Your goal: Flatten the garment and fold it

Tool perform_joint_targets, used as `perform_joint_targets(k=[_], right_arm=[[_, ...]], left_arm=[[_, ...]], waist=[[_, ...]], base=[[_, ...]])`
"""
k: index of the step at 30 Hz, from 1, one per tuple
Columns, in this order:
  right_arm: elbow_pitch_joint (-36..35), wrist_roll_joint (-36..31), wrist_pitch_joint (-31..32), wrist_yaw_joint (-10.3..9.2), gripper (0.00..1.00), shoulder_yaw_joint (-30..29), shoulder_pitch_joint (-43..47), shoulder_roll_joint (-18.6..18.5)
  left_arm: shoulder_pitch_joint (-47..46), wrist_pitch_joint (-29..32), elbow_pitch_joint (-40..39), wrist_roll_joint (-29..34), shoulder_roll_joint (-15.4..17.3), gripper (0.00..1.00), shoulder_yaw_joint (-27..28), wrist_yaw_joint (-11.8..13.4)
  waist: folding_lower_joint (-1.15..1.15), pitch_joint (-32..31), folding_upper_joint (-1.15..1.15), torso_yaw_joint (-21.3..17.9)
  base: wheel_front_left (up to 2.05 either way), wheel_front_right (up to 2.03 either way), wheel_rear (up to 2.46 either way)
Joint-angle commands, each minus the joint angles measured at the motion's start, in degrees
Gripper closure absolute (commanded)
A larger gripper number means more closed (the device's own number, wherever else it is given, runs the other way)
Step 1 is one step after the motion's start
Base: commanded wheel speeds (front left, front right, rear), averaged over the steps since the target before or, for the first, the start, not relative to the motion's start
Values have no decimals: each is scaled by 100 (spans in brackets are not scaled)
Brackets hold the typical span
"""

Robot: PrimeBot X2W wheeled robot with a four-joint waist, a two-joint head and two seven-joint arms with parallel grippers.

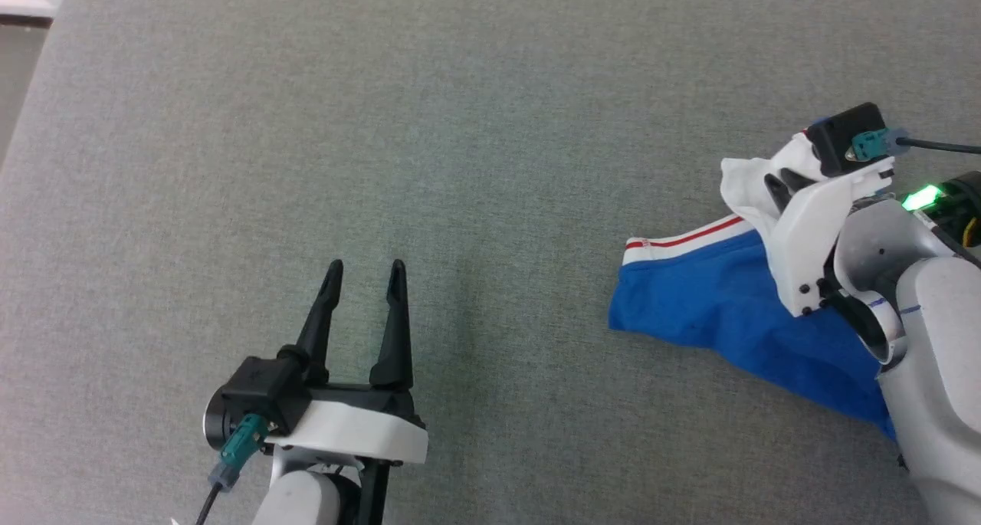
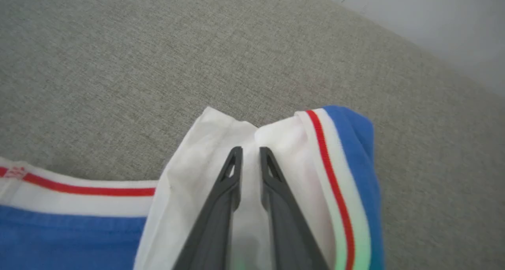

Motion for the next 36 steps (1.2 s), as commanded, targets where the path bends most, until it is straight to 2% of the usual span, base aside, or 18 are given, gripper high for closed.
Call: perform_joint_targets(k=[1,5,11,13,15,16,20,24,30,36], right_arm=[[22,63,-86,-5,100,42,-98,-13],[87,137,-370,-5,100,12,-279,-129],[129,126,-603,-5,100,-591,-285,-432],[43,175,-665,-5,100,-795,-162,-434],[-96,258,-704,-5,56,-967,15,-322],[-186,304,-742,-5,0,-1030,104,-251],[-526,413,-954,-5,0,-1225,512,144],[-722,476,-977,-5,0,-1132,832,400],[-934,429,-873,-5,0,-903,700,326],[-684,284,-452,-5,0,-663,394,187]], left_arm=[[-57,-27,20,-11,-11,0,25,55],[5,-27,72,29,-11,0,100,48],[113,-27,91,95,-11,0,191,1],[157,-27,85,114,-11,0,235,-4],[190,-27,71,134,-11,0,268,-18],[203,-27,67,148,-11,0,273,-28],[221,-27,40,165,-11,0,271,-49],[226,-27,42,159,-11,0,265,-60],[163,-27,53,158,-11,0,233,-78],[90,-27,64,87,-11,0,128,-62]], waist=[[-2,17,0,25],[-2,-229,0,-181],[-2,-567,0,-452],[-2,-618,0,-515],[-2,-635,0,-554],[-2,-633,0,-568],[-2,-586,0,-586],[-2,-543,0,-577],[-2,-469,0,-476],[-2,-322,0,-299]], base=[[0,0,0],[0,0,0],[0,0,0],[0,0,0],[0,0,0],[0,0,0],[0,0,0],[0,0,0],[0,0,0],[0,0,0]])
